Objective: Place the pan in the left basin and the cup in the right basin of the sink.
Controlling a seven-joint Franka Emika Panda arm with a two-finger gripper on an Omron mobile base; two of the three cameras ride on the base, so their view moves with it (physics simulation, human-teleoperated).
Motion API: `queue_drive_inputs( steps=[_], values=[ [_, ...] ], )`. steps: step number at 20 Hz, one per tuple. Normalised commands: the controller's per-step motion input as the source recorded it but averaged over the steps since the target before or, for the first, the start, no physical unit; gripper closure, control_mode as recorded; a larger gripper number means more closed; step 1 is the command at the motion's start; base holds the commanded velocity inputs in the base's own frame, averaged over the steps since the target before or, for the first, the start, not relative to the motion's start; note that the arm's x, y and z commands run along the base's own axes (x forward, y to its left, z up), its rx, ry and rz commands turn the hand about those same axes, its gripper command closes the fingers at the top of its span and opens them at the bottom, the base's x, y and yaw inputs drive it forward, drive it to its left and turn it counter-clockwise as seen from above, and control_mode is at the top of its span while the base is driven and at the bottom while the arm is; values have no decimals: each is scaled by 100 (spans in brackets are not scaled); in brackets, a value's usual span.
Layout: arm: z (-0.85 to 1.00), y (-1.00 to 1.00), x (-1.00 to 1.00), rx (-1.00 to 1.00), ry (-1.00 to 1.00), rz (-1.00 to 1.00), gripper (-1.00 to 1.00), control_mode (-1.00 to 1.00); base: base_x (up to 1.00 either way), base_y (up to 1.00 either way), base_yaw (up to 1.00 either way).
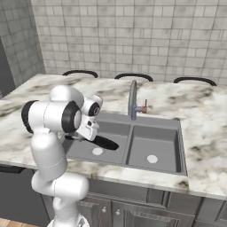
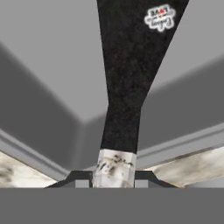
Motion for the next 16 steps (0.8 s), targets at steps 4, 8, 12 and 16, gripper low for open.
queue_drive_inputs(
  steps=[4,8,12,16],
  values=[
    [-38,0,0,0,0,0,100,-100,0,0,0],
    [-27,0,0,0,0,0,100,-100,0,0,0],
    [-17,0,0,0,0,0,100,-100,0,0,0],
    [-15,0,0,0,0,0,100,-100,0,0,0]
  ],
)
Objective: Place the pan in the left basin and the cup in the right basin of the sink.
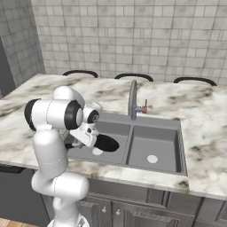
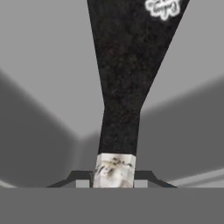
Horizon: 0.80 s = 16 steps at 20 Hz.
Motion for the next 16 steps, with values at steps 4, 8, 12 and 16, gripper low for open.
queue_drive_inputs(
  steps=[4,8,12,16],
  values=[
    [-17,0,0,0,0,0,100,-100,0,0,0],
    [-18,0,0,0,0,0,100,-100,0,0,0],
    [-16,0,0,0,0,0,100,-100,0,0,0],
    [-13,0,0,0,0,0,100,-100,0,0,0]
  ],
)
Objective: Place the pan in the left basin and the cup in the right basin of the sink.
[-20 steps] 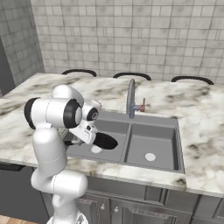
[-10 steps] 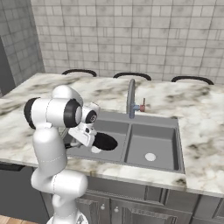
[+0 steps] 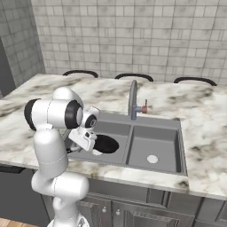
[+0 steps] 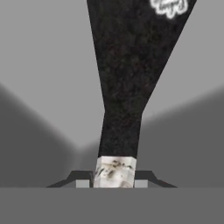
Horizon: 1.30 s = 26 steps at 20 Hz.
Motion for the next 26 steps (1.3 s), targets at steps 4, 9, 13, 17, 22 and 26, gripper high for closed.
queue_drive_inputs(
  steps=[4,9,13,17,22,26],
  values=[
    [-2,0,0,0,0,0,-100,-100,0,0,0],
    [0,0,0,0,0,0,-100,-100,0,0,0],
    [0,0,0,0,0,0,-100,-100,0,0,0],
    [24,0,0,0,-1,0,-100,-100,0,0,0],
    [38,-7,-12,0,-4,1,-100,-100,0,0,0],
    [37,-2,-8,0,-7,3,-100,-100,0,0,0]
  ],
)
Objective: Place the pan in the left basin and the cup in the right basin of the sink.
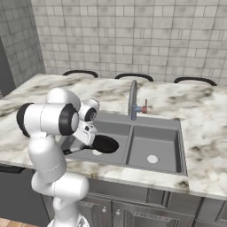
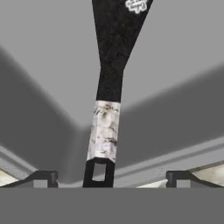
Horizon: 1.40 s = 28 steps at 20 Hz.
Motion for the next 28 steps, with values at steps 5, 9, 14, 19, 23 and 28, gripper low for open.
queue_drive_inputs(
  steps=[5,9,14,19,23,28],
  values=[
    [40,0,-11,-3,-8,3,-100,-100,0,0,0],
    [44,1,-9,-4,-5,5,-100,-100,0,0,0],
    [46,3,-5,-2,-1,5,-100,-100,0,0,0],
    [46,7,-7,0,0,7,-100,-100,0,0,0],
    [48,13,-10,0,0,9,-100,-100,0,0,0],
    [40,13,-12,-1,0,12,-100,-100,0,0,0]
  ],
)
